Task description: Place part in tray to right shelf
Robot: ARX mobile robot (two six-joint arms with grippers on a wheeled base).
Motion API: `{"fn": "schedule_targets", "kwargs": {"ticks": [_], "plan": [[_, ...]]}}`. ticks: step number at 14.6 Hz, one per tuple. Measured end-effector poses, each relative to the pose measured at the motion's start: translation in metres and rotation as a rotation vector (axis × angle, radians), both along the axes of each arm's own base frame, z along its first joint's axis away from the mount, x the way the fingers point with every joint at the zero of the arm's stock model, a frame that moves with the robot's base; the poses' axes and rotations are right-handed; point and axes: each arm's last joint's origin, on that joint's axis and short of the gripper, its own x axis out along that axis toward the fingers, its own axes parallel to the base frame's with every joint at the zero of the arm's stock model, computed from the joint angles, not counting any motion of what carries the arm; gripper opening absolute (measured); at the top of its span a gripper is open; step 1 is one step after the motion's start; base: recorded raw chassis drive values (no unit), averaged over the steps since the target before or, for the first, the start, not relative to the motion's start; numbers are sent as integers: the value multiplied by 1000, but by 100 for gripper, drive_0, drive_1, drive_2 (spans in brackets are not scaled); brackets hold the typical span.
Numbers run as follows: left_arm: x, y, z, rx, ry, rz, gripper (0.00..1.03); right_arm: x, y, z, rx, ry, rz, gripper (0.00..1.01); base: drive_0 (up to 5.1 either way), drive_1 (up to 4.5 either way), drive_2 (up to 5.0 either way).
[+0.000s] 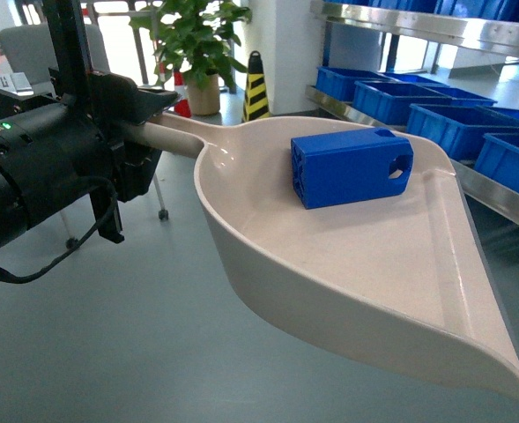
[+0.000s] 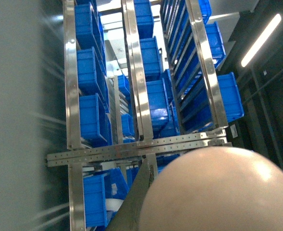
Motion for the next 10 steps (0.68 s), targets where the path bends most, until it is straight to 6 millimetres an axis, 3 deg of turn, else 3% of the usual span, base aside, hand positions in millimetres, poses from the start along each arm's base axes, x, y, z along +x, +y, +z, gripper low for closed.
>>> {"fn": "schedule_targets", "kwargs": {"ticks": [10], "plan": [[0,0,0,0,0,3,12,0,0,0,0,0,0,98,-161,-161,-161]]}}
